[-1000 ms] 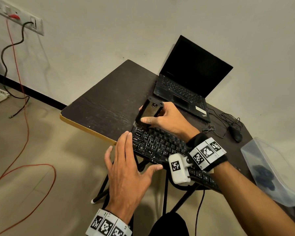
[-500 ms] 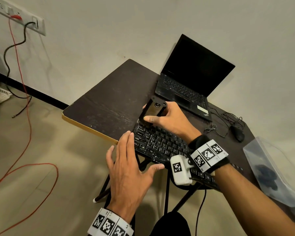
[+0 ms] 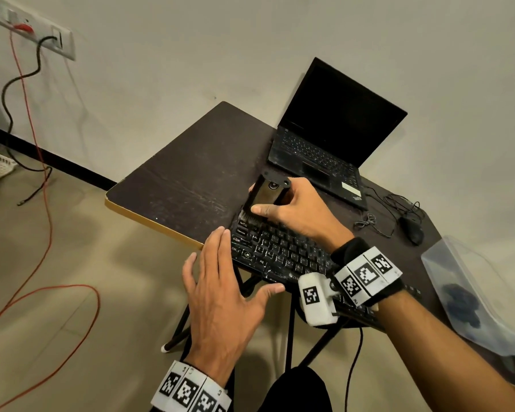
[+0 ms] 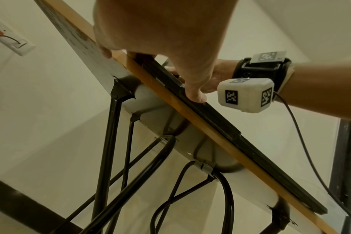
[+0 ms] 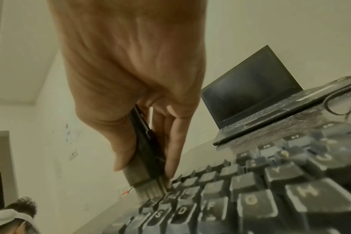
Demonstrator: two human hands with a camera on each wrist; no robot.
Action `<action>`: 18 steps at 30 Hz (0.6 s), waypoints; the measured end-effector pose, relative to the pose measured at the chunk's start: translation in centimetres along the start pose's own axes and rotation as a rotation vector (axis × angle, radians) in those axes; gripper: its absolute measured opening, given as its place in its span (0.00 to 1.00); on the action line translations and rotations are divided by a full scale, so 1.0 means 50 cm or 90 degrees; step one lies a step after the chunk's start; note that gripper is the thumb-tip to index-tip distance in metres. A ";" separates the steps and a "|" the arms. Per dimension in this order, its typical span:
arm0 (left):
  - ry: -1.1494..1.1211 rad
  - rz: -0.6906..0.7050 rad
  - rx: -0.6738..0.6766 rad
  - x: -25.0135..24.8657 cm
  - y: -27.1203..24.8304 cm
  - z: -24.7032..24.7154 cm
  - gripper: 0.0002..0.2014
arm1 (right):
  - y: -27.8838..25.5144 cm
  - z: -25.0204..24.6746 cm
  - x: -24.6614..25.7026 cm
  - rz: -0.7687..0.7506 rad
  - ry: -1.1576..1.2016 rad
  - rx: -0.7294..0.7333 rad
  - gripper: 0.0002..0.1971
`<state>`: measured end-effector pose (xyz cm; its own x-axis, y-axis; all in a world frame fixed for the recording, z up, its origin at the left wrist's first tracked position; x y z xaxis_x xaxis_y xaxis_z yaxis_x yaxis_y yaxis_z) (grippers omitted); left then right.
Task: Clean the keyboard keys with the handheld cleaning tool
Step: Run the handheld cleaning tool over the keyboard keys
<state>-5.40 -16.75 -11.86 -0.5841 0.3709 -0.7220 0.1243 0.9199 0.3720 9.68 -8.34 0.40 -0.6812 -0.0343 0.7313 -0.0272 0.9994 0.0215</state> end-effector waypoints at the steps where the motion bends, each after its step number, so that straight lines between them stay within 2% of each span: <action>1: -0.002 -0.001 -0.002 0.000 -0.001 0.000 0.62 | -0.003 0.000 0.001 -0.008 -0.008 0.007 0.18; 4: -0.004 -0.005 -0.006 0.001 -0.001 -0.001 0.61 | -0.010 0.009 0.001 -0.006 -0.004 0.057 0.16; 8: -0.003 -0.006 -0.001 0.000 0.000 -0.003 0.61 | -0.012 0.000 -0.001 -0.010 -0.014 -0.007 0.15; 12: -0.004 -0.007 -0.005 0.000 -0.001 -0.003 0.61 | -0.023 0.013 0.015 -0.007 -0.001 0.071 0.16; 16: -0.001 -0.007 -0.002 0.000 -0.002 -0.004 0.61 | -0.019 0.000 0.004 0.003 -0.012 -0.001 0.16; 18: -0.003 -0.002 -0.009 -0.001 -0.001 -0.003 0.60 | -0.032 0.004 0.010 0.009 0.026 0.052 0.16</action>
<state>-5.51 -16.84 -11.73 -0.5803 0.3687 -0.7262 0.1106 0.9191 0.3782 9.25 -9.94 0.61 -0.6520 -0.0185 0.7580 -0.0784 0.9960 -0.0431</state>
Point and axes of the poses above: each hand's wrist, its own y-axis towards the middle knuckle, its own z-axis out of the palm, x = y × z, the point moved 4 cm from there along y, towards the middle knuckle, and after that the axes turned 1 degree about z, right-handed, at the moved point
